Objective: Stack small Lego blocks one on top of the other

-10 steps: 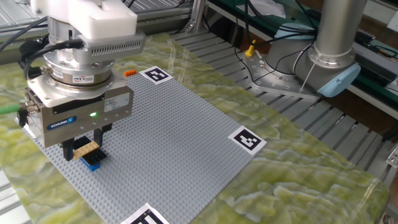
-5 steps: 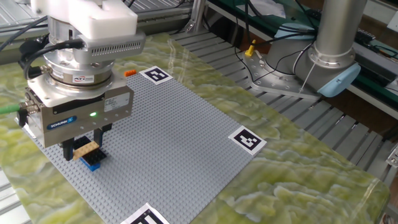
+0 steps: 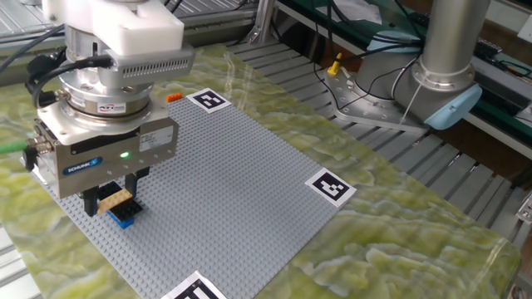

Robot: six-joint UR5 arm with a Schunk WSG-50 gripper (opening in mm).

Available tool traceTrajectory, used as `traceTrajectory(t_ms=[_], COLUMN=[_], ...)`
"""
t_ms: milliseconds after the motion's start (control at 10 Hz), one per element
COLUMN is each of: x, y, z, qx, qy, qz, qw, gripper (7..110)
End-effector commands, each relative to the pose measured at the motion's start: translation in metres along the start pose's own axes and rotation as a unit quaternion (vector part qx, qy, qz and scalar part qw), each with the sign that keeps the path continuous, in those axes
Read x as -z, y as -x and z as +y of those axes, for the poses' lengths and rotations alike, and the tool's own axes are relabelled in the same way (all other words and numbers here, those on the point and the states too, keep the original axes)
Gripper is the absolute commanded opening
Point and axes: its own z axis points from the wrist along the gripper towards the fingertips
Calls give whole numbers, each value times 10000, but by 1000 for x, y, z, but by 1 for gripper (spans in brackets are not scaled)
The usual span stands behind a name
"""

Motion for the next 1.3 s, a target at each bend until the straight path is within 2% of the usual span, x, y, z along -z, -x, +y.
traceTrajectory(t_ms=[0, 300, 800, 1100, 1200], x=[-2, -6, 10, 28, 33], y=[0, 8, 6, 2, -6], z=[-1, -1, 5, 0, -7], qx=[-17, -33, -104, -164, -240], qy=[-15, 2, 187, 235, 106], qz=[-54, -215, -159, 104, 277], qw=[10000, 9998, 9996, 9995, 9993], gripper=[7, 7, 7, 7, 7])
